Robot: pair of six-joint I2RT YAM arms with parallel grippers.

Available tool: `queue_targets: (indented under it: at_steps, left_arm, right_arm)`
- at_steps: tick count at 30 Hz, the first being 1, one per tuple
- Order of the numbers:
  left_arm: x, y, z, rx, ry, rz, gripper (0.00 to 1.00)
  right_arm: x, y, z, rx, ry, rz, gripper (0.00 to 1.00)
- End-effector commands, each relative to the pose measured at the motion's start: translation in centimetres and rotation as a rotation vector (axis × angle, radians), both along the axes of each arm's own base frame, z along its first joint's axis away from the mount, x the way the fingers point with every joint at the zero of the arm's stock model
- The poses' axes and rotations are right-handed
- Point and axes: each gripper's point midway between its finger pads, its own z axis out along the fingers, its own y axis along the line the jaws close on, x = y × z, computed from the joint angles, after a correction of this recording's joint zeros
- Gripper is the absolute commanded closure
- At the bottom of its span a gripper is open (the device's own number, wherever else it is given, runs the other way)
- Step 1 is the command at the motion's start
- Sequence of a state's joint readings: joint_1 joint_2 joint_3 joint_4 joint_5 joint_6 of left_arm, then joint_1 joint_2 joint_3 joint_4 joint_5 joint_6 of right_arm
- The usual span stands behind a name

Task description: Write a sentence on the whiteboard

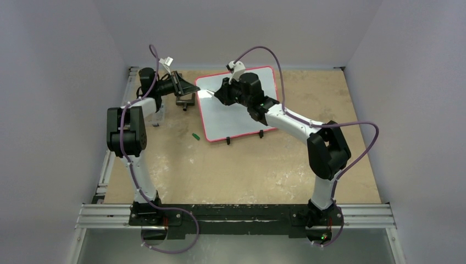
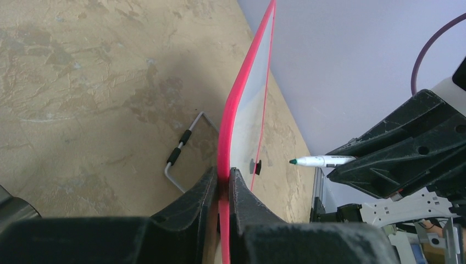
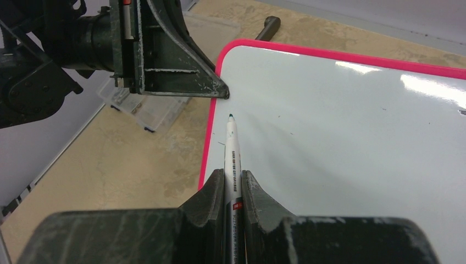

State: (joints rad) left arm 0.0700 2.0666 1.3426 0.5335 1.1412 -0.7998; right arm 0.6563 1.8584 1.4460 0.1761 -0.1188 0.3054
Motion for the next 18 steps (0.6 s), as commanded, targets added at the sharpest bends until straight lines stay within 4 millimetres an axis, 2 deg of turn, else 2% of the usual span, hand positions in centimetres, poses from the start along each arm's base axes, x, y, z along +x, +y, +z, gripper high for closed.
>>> queue_targets:
  at_steps: [1, 11, 18]
  left_arm:
    - [-0.1, 0.4, 1.5, 0.001, -0.103, -0.014, 1.0]
    - [-0.3, 0.5, 1.6, -0.006, -0.117, -0.016, 1.0]
    - [-0.3, 0.4, 1.8, -0.012, -0.125, -0.02, 1.0]
  right_arm:
    - [1.7, 0.1, 4.0, 0.055, -0.097, -0.058, 1.0]
    - [3.1, 0.7, 3.9, 0.039, -0.09, -0.097, 1.0]
    - [3.5, 1.1, 2.4, 0.013, -0.059, -0.115, 1.0]
